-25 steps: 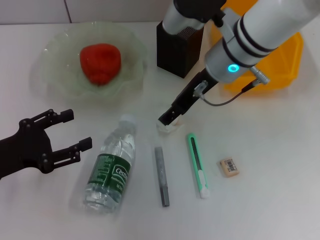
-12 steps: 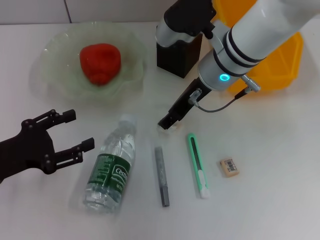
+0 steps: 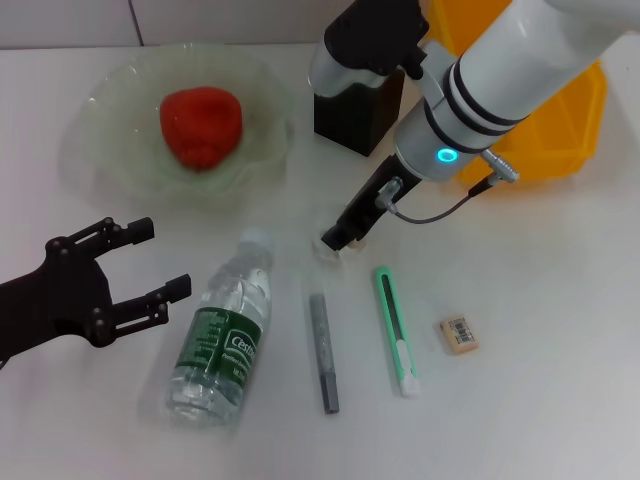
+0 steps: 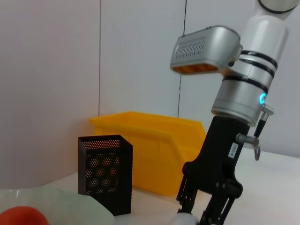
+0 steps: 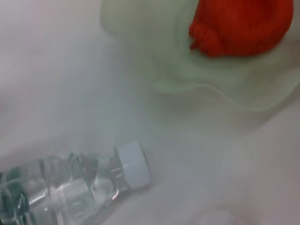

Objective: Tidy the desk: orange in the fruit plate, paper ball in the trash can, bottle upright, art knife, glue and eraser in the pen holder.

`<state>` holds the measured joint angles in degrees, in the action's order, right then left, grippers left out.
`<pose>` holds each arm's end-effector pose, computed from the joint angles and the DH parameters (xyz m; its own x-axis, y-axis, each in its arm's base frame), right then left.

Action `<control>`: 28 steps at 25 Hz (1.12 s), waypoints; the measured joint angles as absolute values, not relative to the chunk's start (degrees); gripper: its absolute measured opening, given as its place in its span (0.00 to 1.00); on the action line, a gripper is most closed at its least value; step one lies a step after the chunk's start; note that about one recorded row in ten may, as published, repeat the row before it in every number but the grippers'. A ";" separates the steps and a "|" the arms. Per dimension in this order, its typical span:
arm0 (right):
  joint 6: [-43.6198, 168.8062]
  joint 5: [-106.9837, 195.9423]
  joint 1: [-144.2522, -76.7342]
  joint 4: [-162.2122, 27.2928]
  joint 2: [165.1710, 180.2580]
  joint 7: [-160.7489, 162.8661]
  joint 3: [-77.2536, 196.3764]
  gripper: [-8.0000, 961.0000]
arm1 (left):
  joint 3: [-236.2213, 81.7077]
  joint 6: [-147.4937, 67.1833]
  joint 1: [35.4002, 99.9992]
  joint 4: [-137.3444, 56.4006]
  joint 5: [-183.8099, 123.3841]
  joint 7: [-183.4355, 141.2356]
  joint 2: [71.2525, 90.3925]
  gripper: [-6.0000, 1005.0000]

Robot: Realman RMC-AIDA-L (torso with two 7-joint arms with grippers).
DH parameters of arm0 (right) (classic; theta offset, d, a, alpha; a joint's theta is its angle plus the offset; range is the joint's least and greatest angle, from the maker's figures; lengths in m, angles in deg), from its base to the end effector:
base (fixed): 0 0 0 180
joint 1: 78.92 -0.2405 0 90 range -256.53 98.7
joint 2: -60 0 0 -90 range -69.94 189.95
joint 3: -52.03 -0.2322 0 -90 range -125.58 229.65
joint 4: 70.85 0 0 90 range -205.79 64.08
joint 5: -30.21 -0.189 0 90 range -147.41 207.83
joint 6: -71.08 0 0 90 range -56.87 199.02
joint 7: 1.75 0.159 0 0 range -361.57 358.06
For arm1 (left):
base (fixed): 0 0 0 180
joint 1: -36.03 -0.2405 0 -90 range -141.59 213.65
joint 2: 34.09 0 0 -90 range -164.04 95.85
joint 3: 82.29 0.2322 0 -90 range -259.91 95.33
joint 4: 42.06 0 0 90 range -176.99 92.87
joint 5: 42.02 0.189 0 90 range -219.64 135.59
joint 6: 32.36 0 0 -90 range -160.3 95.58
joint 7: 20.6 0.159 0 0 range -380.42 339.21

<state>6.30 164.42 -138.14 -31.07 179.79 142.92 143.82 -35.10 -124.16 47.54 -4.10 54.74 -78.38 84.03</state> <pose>0.1203 0.3659 -0.0966 0.8166 -0.5281 0.2331 -0.4503 -0.8354 -0.3152 -0.2776 0.2397 0.0141 0.7938 0.1475 0.5900 0.4107 -0.8455 -0.3412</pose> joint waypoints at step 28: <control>-3.15 177.66 -118.26 4.70 176.50 137.90 104.43 0.55 | -34.72 -124.04 49.63 -5.47 54.66 -78.44 84.23 0.81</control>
